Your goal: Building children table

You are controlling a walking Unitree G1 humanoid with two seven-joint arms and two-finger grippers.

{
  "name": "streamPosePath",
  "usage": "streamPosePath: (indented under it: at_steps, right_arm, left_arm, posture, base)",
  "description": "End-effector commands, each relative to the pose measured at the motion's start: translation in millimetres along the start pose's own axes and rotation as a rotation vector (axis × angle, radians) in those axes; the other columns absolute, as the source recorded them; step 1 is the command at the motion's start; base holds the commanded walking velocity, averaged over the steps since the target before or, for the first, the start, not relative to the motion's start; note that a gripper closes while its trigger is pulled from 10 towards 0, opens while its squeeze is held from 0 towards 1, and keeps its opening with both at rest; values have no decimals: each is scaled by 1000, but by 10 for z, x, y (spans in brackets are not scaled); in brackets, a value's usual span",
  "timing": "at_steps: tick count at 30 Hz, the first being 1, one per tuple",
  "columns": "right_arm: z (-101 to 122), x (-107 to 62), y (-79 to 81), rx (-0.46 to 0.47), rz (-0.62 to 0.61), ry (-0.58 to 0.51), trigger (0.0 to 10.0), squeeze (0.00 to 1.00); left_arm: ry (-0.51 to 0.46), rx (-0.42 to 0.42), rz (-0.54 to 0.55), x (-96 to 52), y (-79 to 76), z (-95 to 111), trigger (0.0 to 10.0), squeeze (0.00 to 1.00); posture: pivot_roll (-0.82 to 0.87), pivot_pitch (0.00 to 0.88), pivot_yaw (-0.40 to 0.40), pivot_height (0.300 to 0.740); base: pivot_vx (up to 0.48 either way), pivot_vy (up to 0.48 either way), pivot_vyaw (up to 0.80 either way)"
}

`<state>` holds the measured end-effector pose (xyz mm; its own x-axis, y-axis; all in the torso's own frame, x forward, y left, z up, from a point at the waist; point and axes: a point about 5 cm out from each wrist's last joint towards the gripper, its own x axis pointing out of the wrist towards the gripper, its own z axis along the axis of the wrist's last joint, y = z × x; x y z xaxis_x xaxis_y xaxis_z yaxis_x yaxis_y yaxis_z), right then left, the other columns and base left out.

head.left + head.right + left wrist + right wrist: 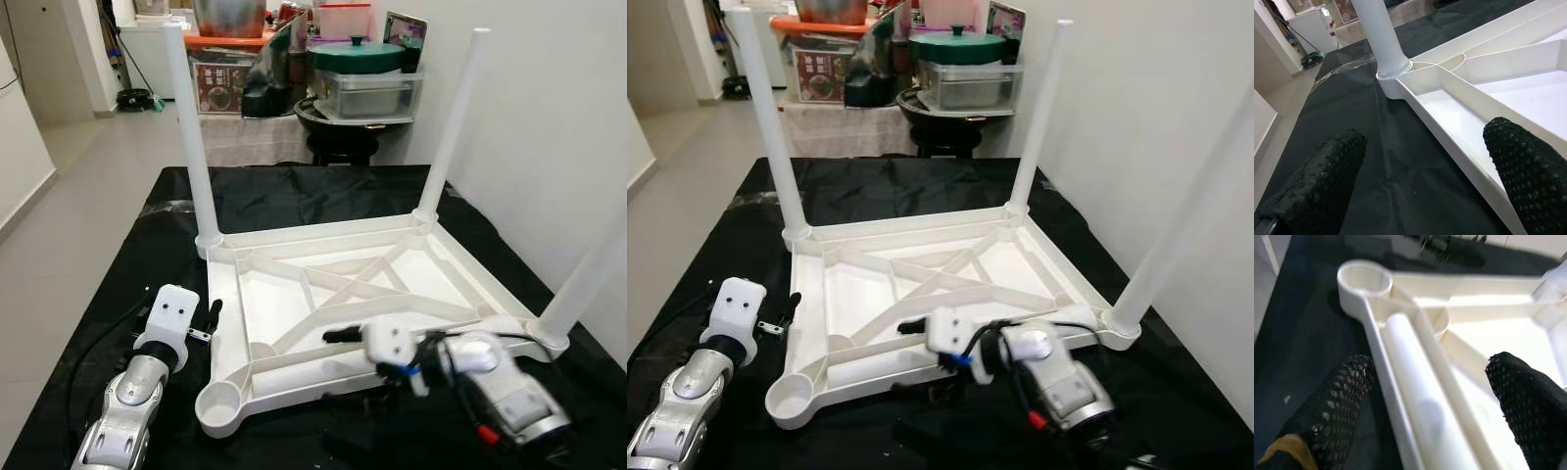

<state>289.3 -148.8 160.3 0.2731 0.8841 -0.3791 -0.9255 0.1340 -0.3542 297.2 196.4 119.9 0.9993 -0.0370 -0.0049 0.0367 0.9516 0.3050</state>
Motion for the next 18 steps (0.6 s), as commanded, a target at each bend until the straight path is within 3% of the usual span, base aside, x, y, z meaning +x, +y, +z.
streamPosePath:
  at_steps: [1,8,10,12,14,18]
  right_arm:
    - [111,-69,-41,1,-5,-45,10000,1000]
    - [227,-235,-162,-29,-77,-55,10000,1000]
    - [261,-230,-337,15,-253,-104,10000,1000]
    - [261,-230,-337,15,-253,-104,10000,1000]
    - [304,-203,-485,82,-424,-171,10000,1000]
    - [328,-189,-528,114,-490,-197,10000,1000]
  left_arm:
    - [9,-4,-11,-2,-25,-25,10000,0]
    - [10,-3,-21,7,-46,-31,10000,0]
    - [5,-1,-14,17,-29,-21,10000,0]
    - [5,-1,-14,17,-29,-21,10000,0]
    - [-17,-5,-1,25,-7,30,10000,0]
    - [-34,-12,3,27,1,67,10000,0]
  posture:
    - [62,0,-29,740]
    - [57,0,-23,740]
    - [58,0,-23,740]
    - [58,0,-23,740]
    - [66,0,-27,740]
    - [71,0,-29,740]
  base:
    - [0,0,0]
    - [0,0,0]
    - [0,0,0]
    - [0,0,0]
    - [0,0,0]
    - [0,0,0]
